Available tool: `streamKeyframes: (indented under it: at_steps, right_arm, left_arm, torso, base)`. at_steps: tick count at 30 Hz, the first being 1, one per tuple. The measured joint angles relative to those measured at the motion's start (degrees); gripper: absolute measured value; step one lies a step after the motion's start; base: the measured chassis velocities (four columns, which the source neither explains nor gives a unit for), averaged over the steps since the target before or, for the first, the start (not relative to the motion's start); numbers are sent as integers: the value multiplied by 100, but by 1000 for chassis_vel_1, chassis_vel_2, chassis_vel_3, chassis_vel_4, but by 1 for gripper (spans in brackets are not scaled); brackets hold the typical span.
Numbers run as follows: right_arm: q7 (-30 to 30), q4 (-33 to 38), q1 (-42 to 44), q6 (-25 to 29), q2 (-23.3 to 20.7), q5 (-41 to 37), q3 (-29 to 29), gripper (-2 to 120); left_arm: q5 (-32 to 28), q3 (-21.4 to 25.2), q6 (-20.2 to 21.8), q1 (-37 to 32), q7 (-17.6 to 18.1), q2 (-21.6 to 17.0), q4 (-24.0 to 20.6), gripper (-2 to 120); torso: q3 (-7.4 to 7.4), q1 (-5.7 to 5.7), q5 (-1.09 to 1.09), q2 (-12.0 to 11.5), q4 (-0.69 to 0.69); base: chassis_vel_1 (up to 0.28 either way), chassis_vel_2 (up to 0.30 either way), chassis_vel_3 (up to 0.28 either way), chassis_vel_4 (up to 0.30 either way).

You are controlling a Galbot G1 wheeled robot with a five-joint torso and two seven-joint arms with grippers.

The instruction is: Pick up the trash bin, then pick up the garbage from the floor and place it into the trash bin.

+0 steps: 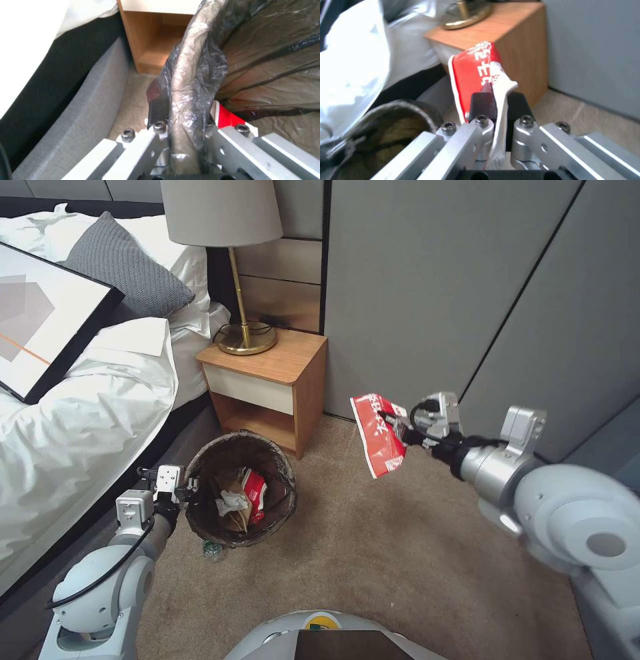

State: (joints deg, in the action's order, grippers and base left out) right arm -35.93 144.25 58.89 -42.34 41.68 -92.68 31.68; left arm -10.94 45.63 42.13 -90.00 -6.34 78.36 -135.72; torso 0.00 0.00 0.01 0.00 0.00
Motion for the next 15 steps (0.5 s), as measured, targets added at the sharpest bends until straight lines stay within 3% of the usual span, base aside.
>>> streamKeyframes:
  at_steps: [3, 8, 11, 12, 15]
  right_arm:
    - [760, -26, -388, 4, -569, 112, -148, 0]
    - [1257, -50, -1047, 45, -860, 287, -715, 0]
    - [1489, -62, -2320, 182, -936, 352, -2036, 0]
    - [1489, -62, -2320, 182, -936, 352, -2036, 0]
    - [1483, -417, -3686, 321, -625, 536, -3701, 0]
  left_arm:
    - [45, -35, 0, 38, -15, 29, -1, 0]
    - [72, -43, 0, 57, -28, 37, 1, 0]
    - [79, -44, 0, 94, -49, -3, 62, 0]
    - [79, -44, 0, 94, -49, -3, 62, 0]
    - [79, -8, 0, 185, -55, -53, 175, 0]
  torso:
    - [0, 0, 0, 0, -2]
    - [0, 0, 0, 0, -1]
    - [0, 0, -2, 0, 2]
    - [0, 0, -2, 0, 2]
    - [0, 0, -2, 0, 0]
  base:
    - [0, 0, 0, 0]
    - [0, 0, 0, 0]
    - [0, 0, 0, 0]
    - [0, 0, 0, 0]
    - [0, 0, 0, 0]
